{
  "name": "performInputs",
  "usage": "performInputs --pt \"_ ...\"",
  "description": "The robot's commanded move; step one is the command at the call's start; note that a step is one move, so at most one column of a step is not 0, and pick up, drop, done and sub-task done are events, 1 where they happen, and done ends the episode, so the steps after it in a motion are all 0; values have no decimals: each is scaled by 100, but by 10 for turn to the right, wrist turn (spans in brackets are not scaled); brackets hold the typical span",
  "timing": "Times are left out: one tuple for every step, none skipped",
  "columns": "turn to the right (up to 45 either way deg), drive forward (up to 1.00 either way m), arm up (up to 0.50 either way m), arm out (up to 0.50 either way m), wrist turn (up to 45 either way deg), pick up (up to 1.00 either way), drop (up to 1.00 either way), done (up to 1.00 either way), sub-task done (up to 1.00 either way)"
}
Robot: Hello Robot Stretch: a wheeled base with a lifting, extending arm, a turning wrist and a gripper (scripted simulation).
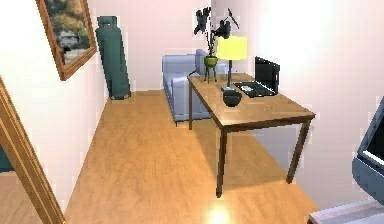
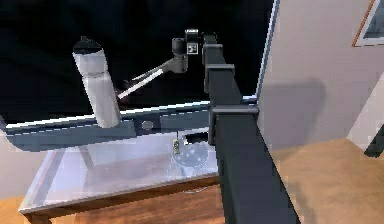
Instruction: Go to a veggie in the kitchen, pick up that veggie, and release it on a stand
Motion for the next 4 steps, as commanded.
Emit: performInputs --pt "0 0 0 0 450 0 0 0 0" --pt "0 0 0 0 0 0 100 0 0" --pt "0 0 0 -10 0 0 0 0 0" --pt "0 0 0 0 0 0 0 100 0"
